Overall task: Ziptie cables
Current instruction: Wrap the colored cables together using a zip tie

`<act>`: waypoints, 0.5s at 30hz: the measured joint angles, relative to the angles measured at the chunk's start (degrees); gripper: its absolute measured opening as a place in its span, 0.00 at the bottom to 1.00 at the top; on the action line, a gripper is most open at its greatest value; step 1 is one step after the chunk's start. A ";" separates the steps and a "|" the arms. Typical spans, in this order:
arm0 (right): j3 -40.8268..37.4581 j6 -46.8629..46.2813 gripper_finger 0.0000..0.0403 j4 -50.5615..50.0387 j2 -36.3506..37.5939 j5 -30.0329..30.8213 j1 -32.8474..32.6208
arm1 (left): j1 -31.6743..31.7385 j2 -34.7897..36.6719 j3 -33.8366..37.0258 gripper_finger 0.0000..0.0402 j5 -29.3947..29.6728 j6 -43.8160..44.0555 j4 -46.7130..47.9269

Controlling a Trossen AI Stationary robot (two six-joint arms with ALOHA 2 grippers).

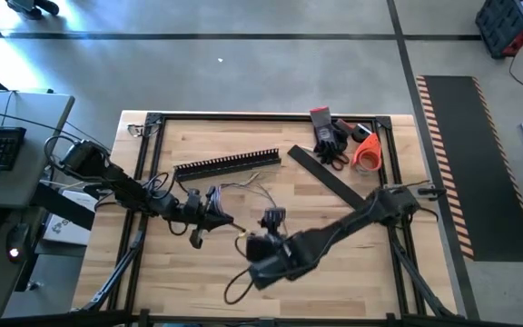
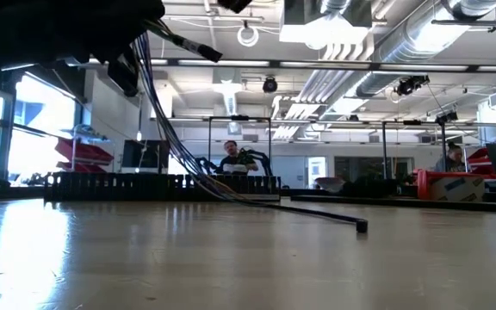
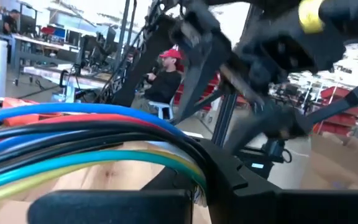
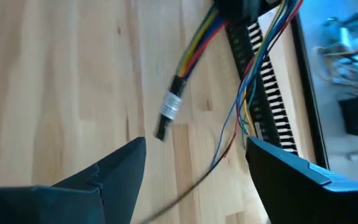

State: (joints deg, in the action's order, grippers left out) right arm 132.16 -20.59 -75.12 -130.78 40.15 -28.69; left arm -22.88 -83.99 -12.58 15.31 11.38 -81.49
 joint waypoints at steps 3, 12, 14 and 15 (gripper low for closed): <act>0.00 -4.86 0.65 0.21 -1.85 2.48 -0.52 | -0.66 0.00 0.00 0.00 0.84 -1.56 -0.46; 0.05 -6.98 0.64 7.70 -4.04 0.32 2.17 | -1.30 0.00 0.00 0.00 0.84 -2.67 -1.17; 0.09 -6.96 0.61 7.81 -3.96 -0.93 2.91 | -1.30 0.00 0.00 0.00 0.83 -2.66 -1.16; 0.09 -6.87 0.59 7.66 -3.96 -1.47 3.21 | -1.30 0.00 0.00 0.00 0.83 -2.67 -1.17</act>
State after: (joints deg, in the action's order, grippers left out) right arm 132.25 -27.46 -67.46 -134.74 38.67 -25.47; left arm -24.18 -83.99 -12.58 16.14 8.71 -82.65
